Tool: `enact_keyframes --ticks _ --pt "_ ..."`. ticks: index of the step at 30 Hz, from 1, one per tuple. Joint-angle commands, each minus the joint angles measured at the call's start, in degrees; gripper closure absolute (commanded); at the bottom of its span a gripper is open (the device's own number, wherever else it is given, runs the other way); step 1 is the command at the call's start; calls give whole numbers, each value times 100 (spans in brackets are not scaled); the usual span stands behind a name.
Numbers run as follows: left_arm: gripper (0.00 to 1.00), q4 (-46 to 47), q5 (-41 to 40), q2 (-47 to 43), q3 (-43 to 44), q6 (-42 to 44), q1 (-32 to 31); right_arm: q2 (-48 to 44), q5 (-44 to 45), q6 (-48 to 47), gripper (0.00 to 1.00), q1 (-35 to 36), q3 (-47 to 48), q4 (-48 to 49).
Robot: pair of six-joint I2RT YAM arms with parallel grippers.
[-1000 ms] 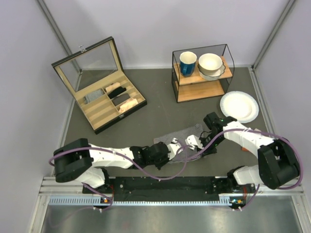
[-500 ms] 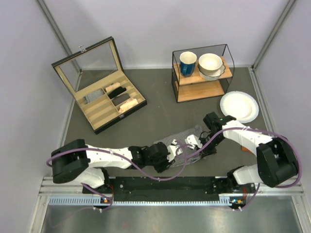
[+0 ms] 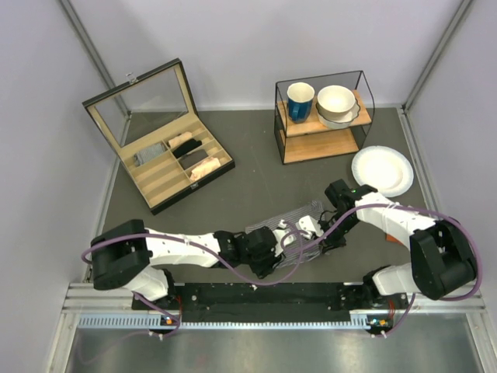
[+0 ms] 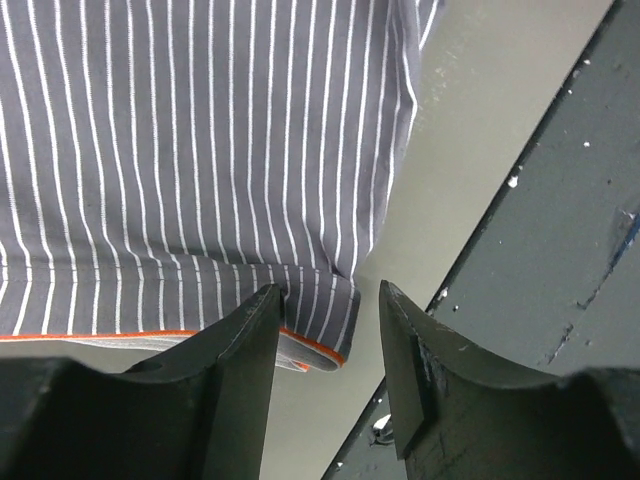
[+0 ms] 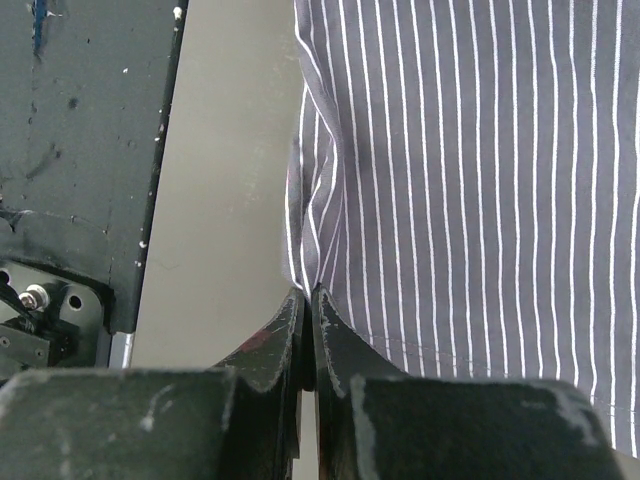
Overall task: Roll the underwear
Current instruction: Fold the underwear at the center of the board.
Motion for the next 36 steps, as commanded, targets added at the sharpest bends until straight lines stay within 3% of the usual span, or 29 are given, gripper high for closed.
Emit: enact_keyframes --ticks 1,15,19,20,25,31,36 --pt "51 -615 -451 344 81 -469 -144 -54 -200 -96 100 -47 232 -97" --pt "58 -949 -1164 985 265 -1295 -821 -134 -192 -60 100 -48 223 -114" --pt "71 -1212 -1375 1302 467 -1427 -883 -169 -244 -43 100 -47 197 -114" --pt "79 -1239 -1402 1354 529 -1436 -883 -186 -244 -43 100 -56 197 -132" --pt "100 -1248 -1437 1452 556 -1445 -874 -292 -280 -25 100 -47 206 -158" --pt "100 -1213 -1534 855 468 -1279 -839 -301 -359 211 100 -48 407 -185" --pt "100 -994 -956 310 380 -892 -523 -169 -385 422 100 -47 715 -193"
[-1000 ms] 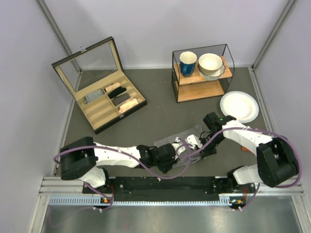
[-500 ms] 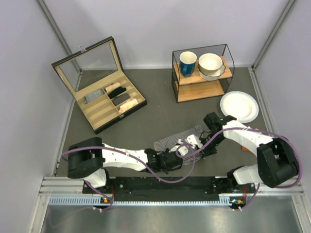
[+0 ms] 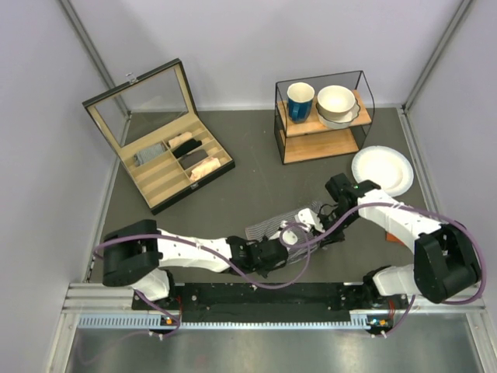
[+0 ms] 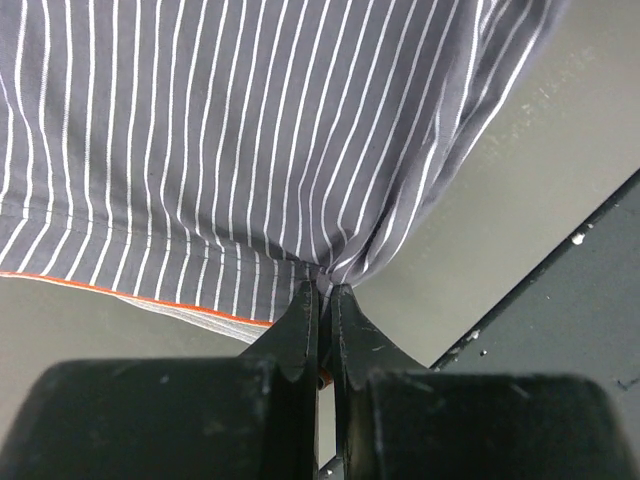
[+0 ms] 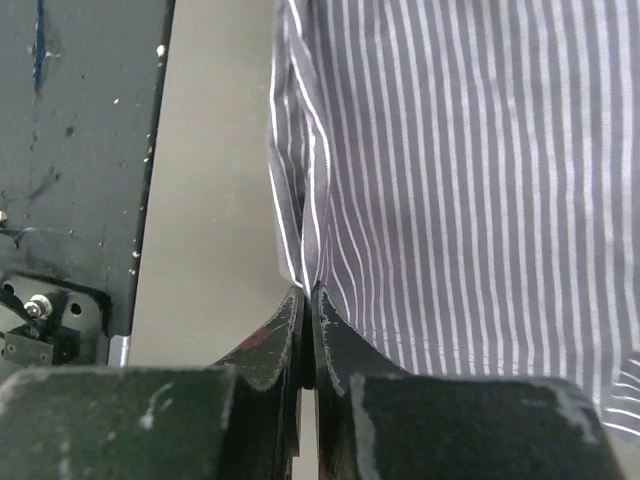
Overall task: Roll the underwear
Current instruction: Fold the underwear at the center of the board.
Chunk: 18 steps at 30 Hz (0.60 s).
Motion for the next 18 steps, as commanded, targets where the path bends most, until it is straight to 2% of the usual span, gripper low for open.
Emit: enact_keyframes --ticks 1,12,18 --pt "100 -113 1017 -289 -267 228 247 17 -289 283 100 -39 564 -71" --pt "100 379 2099 -1247 -689 562 1336 597 -157 793 100 -39 1242 -10" --pt "100 521 2635 -1327 -593 711 1978 966 -43 986 100 -39 1645 43"
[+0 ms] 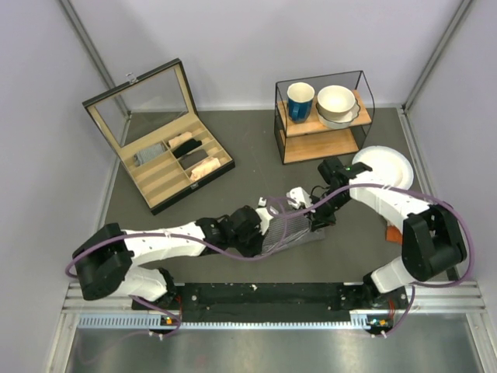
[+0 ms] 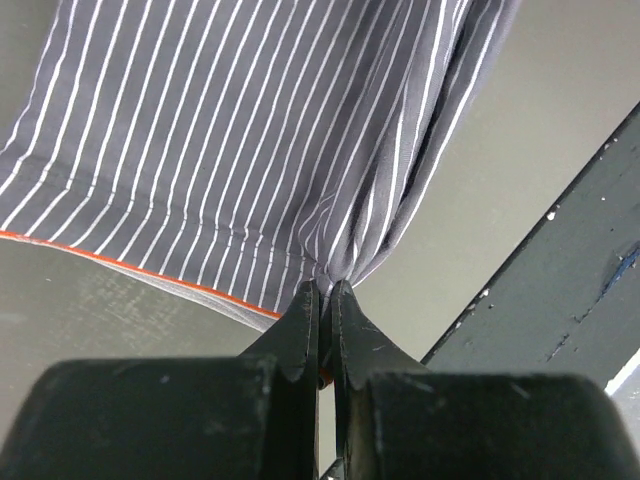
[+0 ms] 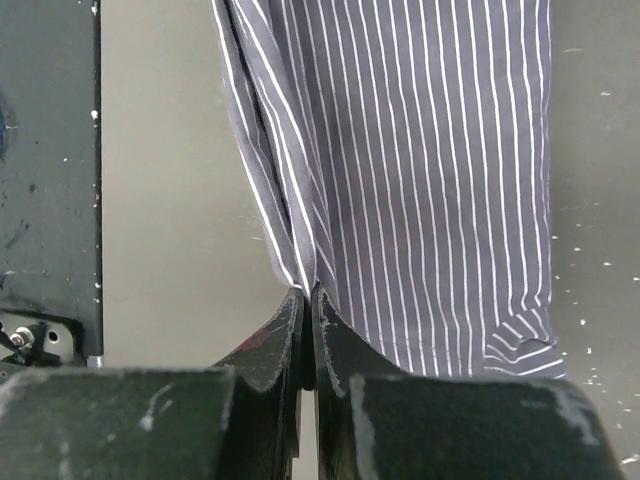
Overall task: Roll the underwear
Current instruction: Fold the underwear at the center of the board.
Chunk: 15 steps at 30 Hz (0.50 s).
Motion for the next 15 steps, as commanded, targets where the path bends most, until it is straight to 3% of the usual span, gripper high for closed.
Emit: enact_keyframes --ticks 1,15 --pt "100 282 578 -92 83 224 457 197 23 241 100 -39 503 93" --pt "100 608 1440 654 583 338 1820 1111 620 900 100 -82 1294 375"
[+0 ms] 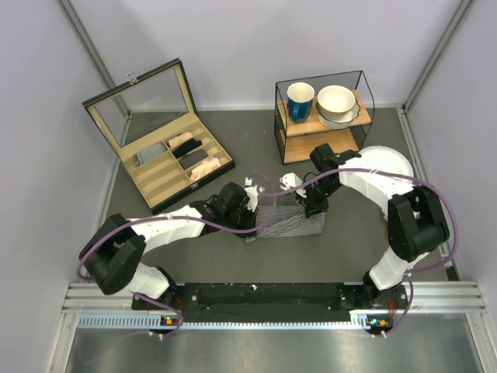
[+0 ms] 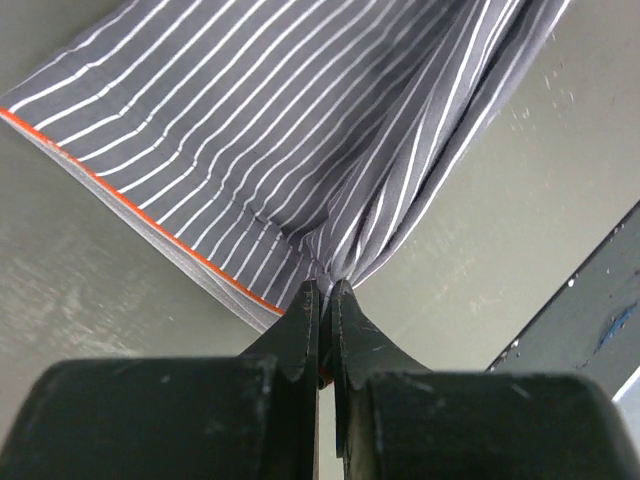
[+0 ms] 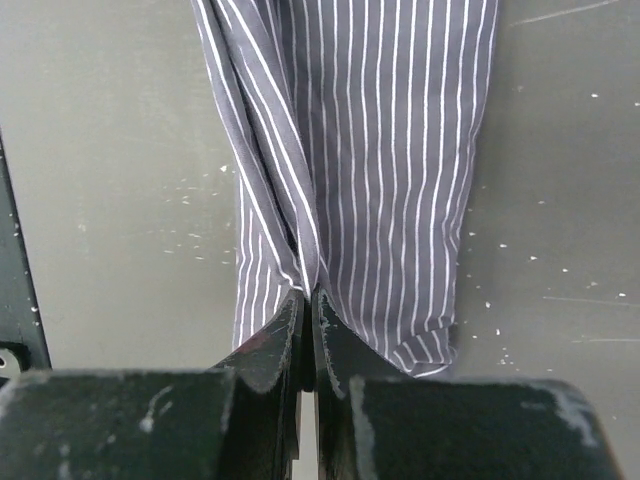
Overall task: Roll the underwear
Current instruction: Fold the underwear at the center of the board.
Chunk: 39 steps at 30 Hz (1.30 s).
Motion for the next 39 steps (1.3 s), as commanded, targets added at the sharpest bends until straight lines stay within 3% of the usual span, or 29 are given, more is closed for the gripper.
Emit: enact_keyframes --ticks 1,18,28,39 --pt "100 350 399 292 446 129 290 202 196 302 100 -80 359 167" --pt "100 315 1041 1232 1404 129 915 457 531 1022 100 -388 482 677" --pt "98 -546 1007 1470 1844 612 994 352 250 1119 100 -467 430 677" --pt "100 -1065 1498 1014 1143 568 749 -482 -322 522 100 -169 -545 326"
